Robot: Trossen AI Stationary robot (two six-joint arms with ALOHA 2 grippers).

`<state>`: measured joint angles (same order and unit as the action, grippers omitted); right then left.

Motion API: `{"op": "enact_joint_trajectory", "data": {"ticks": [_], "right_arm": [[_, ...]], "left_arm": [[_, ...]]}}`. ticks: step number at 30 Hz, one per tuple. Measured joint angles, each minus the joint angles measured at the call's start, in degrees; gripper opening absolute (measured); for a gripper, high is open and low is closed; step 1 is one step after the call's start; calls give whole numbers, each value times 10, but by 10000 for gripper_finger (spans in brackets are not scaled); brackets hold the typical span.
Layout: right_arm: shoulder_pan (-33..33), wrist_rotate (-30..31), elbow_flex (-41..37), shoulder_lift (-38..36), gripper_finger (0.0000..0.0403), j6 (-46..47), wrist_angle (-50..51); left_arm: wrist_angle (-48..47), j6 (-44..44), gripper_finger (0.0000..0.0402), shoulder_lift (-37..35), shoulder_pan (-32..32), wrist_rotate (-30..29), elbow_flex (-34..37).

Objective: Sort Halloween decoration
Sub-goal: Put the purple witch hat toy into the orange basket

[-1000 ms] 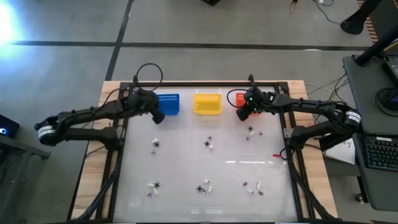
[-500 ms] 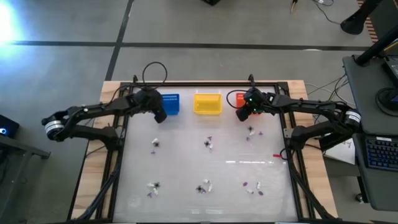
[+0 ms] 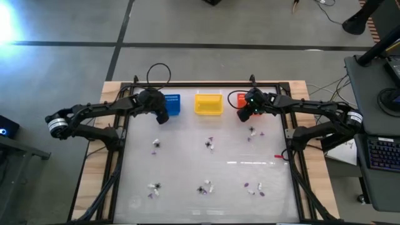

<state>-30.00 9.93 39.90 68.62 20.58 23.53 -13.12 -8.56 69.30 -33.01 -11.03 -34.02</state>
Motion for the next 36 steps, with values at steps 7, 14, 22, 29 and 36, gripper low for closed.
{"op": "enact_joint_trajectory", "data": {"ticks": [7, 14, 22, 29, 36], "right_arm": [[0, -45, 0, 0, 139, -7, 0], [9, -146, 0, 0, 139, -10, -3], [65, -149, 0, 0, 139, -6, -5], [156, -149, 0, 1, 139, 1, -31], [229, -149, 0, 19, 139, -79, -138]], "left_arm": [[-28, 13, 108, -4, 1, 8, -8], [-122, 20, 111, -21, 4, 90, -71], [-155, 21, 111, -62, 31, 106, -84], [-167, 53, 111, -102, 77, 108, -55], [-165, 78, 111, -117, 132, 108, -46]]}}
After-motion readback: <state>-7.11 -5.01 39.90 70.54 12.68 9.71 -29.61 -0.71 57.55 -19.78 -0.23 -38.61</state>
